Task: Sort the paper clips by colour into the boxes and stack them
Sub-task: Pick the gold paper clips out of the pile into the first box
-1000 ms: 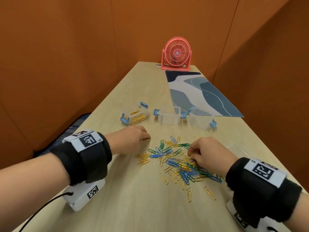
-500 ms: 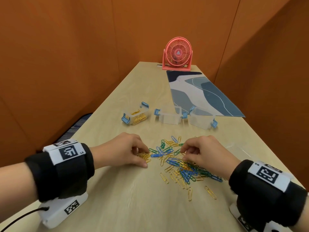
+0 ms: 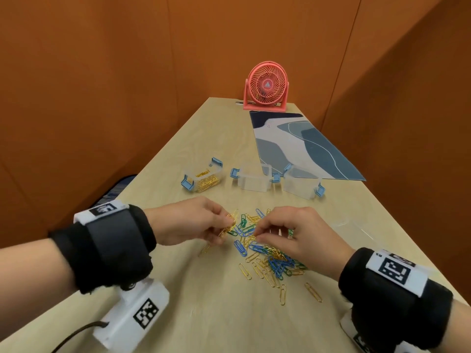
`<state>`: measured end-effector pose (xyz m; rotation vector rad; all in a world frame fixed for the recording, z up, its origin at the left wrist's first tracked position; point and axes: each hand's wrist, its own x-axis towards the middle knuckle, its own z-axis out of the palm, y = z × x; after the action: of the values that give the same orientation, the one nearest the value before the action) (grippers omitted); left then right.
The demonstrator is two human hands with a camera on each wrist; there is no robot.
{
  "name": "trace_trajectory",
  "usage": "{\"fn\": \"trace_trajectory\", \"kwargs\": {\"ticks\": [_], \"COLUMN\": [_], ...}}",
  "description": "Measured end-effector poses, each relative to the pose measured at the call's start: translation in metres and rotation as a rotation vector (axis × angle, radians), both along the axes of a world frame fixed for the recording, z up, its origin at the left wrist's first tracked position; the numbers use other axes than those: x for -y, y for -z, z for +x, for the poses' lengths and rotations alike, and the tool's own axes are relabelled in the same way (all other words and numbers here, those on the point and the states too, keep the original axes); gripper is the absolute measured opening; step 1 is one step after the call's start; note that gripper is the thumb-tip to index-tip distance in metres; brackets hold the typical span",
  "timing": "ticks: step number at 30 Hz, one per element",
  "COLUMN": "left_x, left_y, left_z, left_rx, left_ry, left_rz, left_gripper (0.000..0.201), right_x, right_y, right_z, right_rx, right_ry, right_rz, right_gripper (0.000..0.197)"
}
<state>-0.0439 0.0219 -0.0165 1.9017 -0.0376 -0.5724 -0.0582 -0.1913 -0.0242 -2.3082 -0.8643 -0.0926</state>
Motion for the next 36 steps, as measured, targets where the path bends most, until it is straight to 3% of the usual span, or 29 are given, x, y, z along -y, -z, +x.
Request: {"fn": "trace_trajectory", "kwargs": {"ticks": [3,7,10,14,17,21,24,26,28,32,34,36], "left_x": [0.015,0.031,0.031,0.010,-0.003,-0.008,-0.008,-0.008,-0.012,-0.014,-0.018,-0.023], "left_y": [-0.006,0.004,0.005,-0.011,-0.035,-0.053,-0.050,-0.045,-0.043,-0.047,-0.049,-0.044], "left_z": [-0.007,-0.013,-0.009,0.027,0.057,0.089,0.109,0.119,0.122,0.100,0.075,0.050], "left_rx": [-0.358,-0.462,-0.473,-0.296,-0.107,0.096,0.147,0.223,0.300,0.426,0.383,0.236], "left_ry": [-0.076,-0.065,-0.078,-0.169,-0.258,-0.389,-0.402,-0.356,-0.306,-0.156,0.000,0.176], "left_rz": [-0.294,-0.398,-0.363,-0.194,-0.053,0.084,0.198,0.383,0.553,0.667,0.756,0.912], "left_gripper": [0.019,0.024,0.024,0.028,0.028,0.031,0.029,0.023,0.029,0.026,0.018,0.020], "right_x": [-0.005,-0.011,-0.007,0.004,0.007,0.009,0.011,0.016,0.025,0.046,0.054,0.059], "right_y": [0.000,0.001,0.001,0.002,0.005,0.006,0.007,0.006,0.004,0.000,-0.001,-0.001], "right_z": [-0.002,-0.004,-0.004,-0.003,-0.004,-0.001,0.001,0.001,0.000,-0.007,-0.010,-0.011], "right_rx": [0.057,0.025,0.020,-0.154,-0.176,-0.138,-0.118,-0.119,-0.125,-0.179,-0.236,-0.314], "right_ry": [-0.065,-0.151,-0.075,-0.010,-0.050,0.024,0.082,0.105,0.115,0.136,0.150,0.155], "right_rz": [0.058,0.041,0.011,-0.274,-0.432,-0.444,-0.436,-0.406,-0.372,-0.340,-0.342,-0.364], "right_gripper": [0.005,0.011,0.017,0.040,0.049,0.035,0.028,0.030,0.039,0.053,0.054,0.051]}}
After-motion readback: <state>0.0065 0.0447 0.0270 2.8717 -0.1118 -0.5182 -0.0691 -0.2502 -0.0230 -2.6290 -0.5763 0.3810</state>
